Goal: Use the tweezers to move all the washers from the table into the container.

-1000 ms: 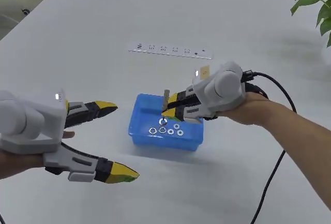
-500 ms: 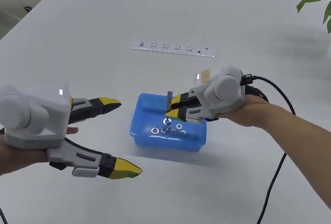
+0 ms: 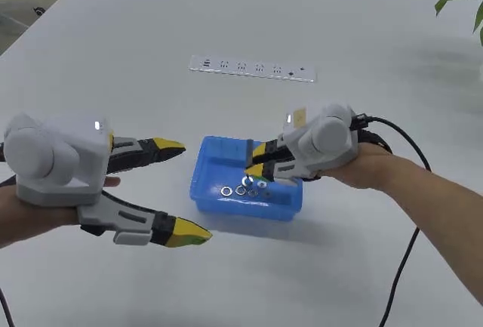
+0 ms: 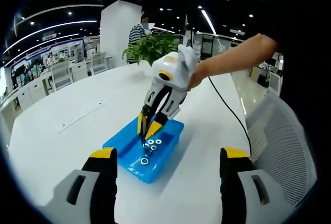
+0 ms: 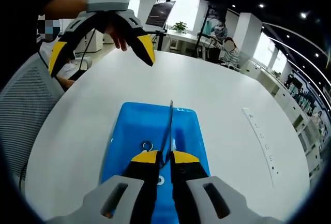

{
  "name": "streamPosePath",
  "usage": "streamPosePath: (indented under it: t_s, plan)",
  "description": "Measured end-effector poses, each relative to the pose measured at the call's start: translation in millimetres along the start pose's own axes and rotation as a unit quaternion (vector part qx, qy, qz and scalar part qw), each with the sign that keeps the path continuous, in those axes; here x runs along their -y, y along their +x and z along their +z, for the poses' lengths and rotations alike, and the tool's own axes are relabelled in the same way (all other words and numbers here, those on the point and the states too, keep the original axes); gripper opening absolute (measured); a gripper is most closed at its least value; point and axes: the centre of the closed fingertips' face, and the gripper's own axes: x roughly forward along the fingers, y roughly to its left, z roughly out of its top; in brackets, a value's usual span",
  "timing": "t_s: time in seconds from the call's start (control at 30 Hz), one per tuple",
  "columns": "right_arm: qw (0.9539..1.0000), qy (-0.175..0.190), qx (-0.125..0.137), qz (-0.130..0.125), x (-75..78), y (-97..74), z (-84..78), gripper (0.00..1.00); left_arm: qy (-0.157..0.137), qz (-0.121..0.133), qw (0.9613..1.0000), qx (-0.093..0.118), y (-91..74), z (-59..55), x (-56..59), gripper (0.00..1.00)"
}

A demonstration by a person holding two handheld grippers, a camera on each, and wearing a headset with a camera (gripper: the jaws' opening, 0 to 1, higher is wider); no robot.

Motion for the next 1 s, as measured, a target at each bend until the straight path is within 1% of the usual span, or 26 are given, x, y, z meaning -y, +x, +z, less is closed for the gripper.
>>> streamPosePath:
  t_s: [0.07,0.23,0.43,0.6,0.77,0.9,1.0]
  plan:
    - [1.0,0.0,-0.001,0.0,-0.4,0.4,-0.9,0.09,0.005,-0.001,1.0,0.0,1.8,2.6,-2.0,0.84]
    - [1.0,-0.002,-0.002,0.002,-1.4,0.9,-2.7,0.09,0.015,-0.005,0.9999,0.003,9.7,10.4,-11.1,0.73]
    - [1.0,-0.002,-0.002,0.002,-1.3,1.3,-3.5,0.09,0.028,-0.011,0.9996,0.002,18.3,15.6,-18.1,0.63]
    - [1.0,-0.001,-0.001,0.002,-2.9,1.8,-4.7,0.09,0.036,-0.013,0.9993,0.006,28.1,22.9,-27.9,0.52]
    - [1.0,-0.001,-0.001,0.003,-3.3,1.8,-4.8,0.09,0.052,-0.024,0.9984,-0.004,38.5,24.6,-31.3,0.43]
    - [1.0,-0.003,-0.002,0.003,-3.6,1.3,-4.8,0.09,0.063,-0.031,0.9975,-0.009,45.5,26.0,-33.3,0.33]
    - [1.0,-0.002,-0.002,0.003,-3.4,1.2,-5.9,0.09,0.071,-0.035,0.9968,-0.011,49.7,26.3,-34.0,0.29]
